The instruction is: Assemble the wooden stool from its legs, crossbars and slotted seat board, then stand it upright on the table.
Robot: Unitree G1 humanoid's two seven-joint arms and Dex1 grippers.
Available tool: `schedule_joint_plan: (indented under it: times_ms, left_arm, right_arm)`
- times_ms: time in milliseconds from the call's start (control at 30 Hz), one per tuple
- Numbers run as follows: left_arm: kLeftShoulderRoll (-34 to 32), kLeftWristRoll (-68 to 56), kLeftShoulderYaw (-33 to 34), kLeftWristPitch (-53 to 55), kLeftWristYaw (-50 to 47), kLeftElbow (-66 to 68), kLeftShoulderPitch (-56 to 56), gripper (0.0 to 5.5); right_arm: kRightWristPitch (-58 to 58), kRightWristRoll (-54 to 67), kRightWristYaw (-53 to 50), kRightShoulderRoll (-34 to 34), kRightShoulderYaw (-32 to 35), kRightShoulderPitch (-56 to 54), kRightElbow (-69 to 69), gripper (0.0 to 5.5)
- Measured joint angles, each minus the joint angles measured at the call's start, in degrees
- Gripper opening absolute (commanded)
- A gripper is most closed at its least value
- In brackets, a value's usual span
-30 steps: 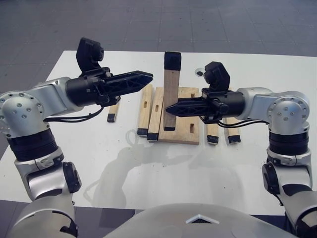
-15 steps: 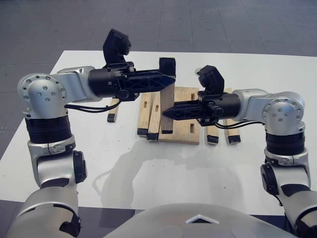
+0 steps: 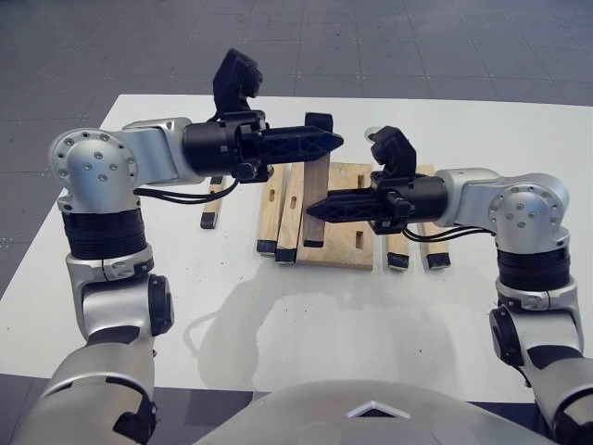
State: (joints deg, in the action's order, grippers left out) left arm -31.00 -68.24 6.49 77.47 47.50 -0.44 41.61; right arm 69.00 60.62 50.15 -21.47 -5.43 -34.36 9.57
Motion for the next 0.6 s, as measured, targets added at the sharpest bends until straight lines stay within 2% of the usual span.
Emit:
schedule_joint_plan:
  times_ms: [100,367,433,600]
  left_arm:
    - [-1.2,1.6,-1.8,0.5,1.0,-0.3,1.1,0.46]
    - [-1.8,3.7,-2.8,-0.2,2.4,0.4,1.8,0.44]
    - [-1.7,3.9,-2.5,-0.5,2.3,0.6,1.8,0.44]
    - [-1.8,7.3,-1.0,-4.1,0.2,2.0,1.0,0.44]
  right_arm:
    - [0.1,-0.7,-0.1,-0.5,-0.2,0.2,0.0,0.40]
    - [-0.4,-2.1,0.0,-1.2,-0.5,0.2,0.1,0.40]
    - [-1.2,-2.8,-0.1,-1.2,-0.5,0.2,0.5,0.94]
    - [-3.3,-6.8,-0.1,-2.3,-0.7,0.2,0.4,1.72]
